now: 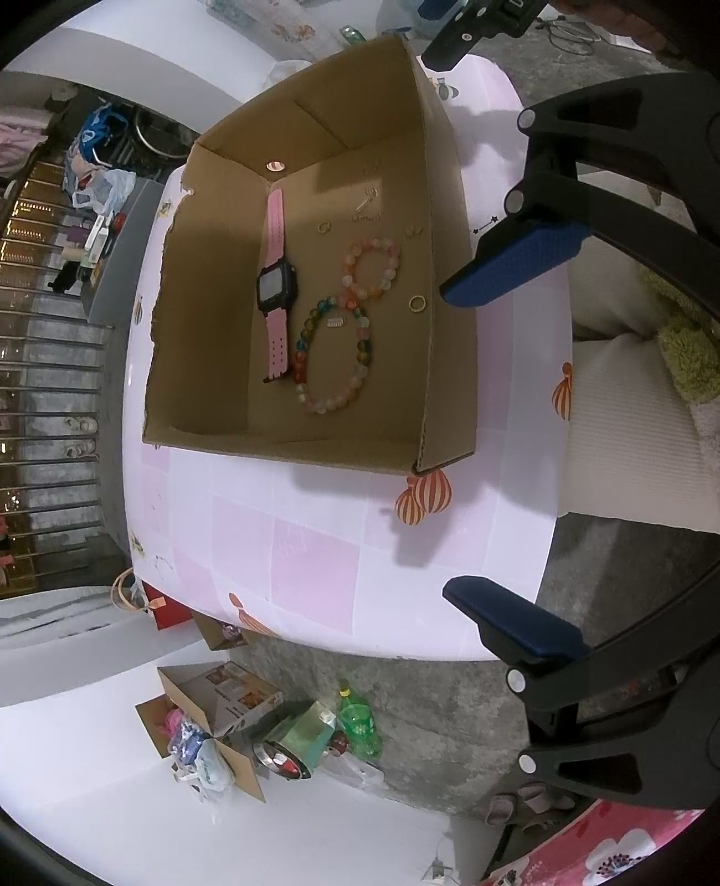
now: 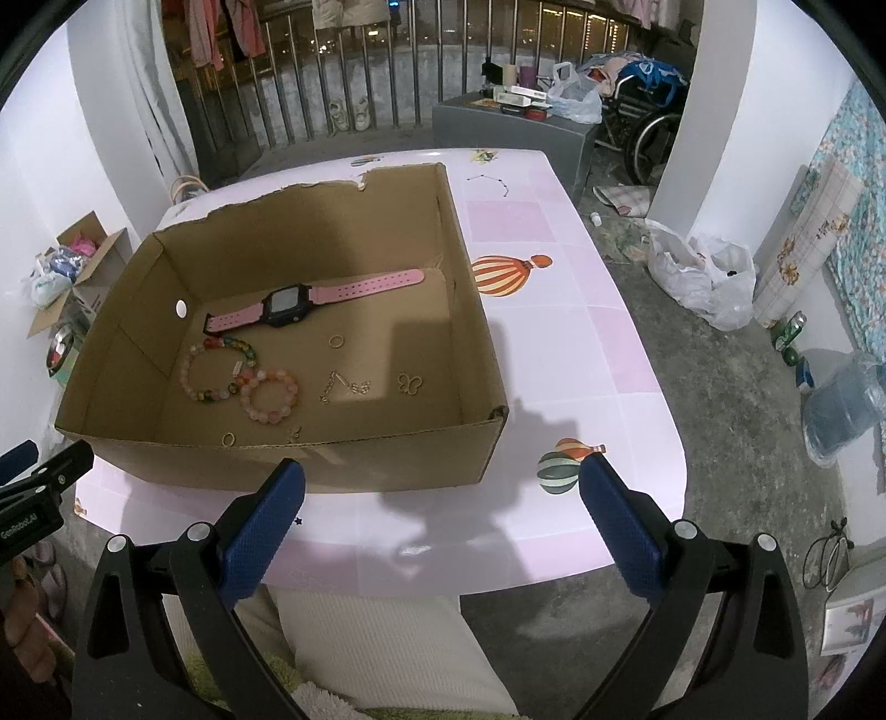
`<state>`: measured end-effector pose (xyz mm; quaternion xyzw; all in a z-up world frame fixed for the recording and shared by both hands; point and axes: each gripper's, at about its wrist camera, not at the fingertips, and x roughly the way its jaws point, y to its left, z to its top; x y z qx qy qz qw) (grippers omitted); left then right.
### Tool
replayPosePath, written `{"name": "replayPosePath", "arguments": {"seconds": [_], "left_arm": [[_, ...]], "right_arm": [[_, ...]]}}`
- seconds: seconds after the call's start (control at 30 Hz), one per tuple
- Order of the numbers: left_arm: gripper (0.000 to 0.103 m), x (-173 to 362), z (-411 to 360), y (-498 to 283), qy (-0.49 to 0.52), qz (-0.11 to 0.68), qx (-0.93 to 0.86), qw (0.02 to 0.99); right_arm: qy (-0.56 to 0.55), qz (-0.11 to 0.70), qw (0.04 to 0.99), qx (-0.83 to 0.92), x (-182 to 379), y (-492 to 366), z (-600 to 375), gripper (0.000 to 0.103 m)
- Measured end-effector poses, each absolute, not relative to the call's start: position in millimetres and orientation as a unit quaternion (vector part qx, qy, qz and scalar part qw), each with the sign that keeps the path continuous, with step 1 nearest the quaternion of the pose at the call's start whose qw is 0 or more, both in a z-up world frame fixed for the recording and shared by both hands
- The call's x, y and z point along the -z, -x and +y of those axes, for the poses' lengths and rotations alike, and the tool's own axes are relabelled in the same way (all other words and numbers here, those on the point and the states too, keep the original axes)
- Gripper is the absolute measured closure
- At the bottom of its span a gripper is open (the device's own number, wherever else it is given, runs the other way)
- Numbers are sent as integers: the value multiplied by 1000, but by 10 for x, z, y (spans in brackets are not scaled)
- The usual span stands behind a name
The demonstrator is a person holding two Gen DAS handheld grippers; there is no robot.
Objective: Organize jewelry
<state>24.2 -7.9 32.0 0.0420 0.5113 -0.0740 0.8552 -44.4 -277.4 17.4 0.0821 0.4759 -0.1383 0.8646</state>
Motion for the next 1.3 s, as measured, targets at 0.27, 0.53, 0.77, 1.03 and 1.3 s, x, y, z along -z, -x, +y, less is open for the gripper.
{"name": "replayPosePath", "arguments": {"seconds": [0.27,0.53,0.77,1.03,1.3], "left_arm": [[9,-328,-74,-242,-43,507,73,858],[9,-320,-86,-242,-43,508,75,857],[9,-323,-79,-243,-43,507,74,858],[9,-322,-78,-244,-43,507,74,858],[9,-322,-81,-242,-43,507,75,857]], "right_arm": [[-81,475,865,139,-191,454,-2784,7],[-81,475,865,139,-201,452,-2789,7],[-78,475,866,137,-218,436,-2773,7],[-78,474,866,137,-237,423,-2758,7],[-77,474,866,137,-235,425,-2755,7]]}}
